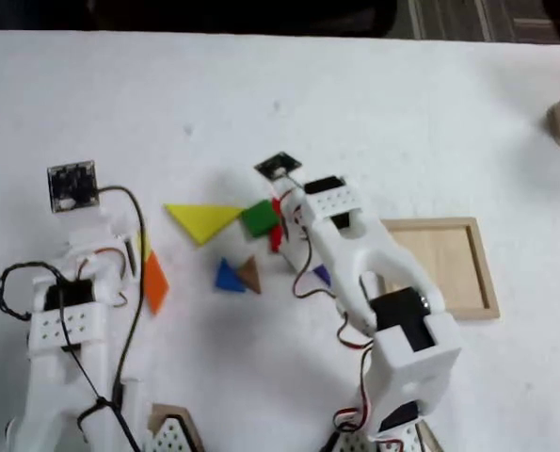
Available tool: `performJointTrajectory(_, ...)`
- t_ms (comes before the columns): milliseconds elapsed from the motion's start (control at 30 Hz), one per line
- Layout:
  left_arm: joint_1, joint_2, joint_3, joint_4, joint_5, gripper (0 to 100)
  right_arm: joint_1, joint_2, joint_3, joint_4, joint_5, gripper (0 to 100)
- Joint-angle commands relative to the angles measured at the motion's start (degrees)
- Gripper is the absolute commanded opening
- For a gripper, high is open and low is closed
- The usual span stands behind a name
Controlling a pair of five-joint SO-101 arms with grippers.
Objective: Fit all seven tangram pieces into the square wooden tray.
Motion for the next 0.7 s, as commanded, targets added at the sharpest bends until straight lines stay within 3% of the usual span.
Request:
performJointTrajectory(0,1.19,0.04,-1.23,-1.41,0.44,25,-0.66,-0.04,-1.14,-1.10,1.05,13.4)
performJointTrajectory(267,1.19,0.04,-1.23,-1.41,0.44,25,1.36,-0.13,-1.14,-0.04,0.97,12.0)
performJointTrajectory(667,1.19,0.04,-1.23,-1.49,0.44,25,7.34,-1.27,-5.63,9.89,1.05,11.9)
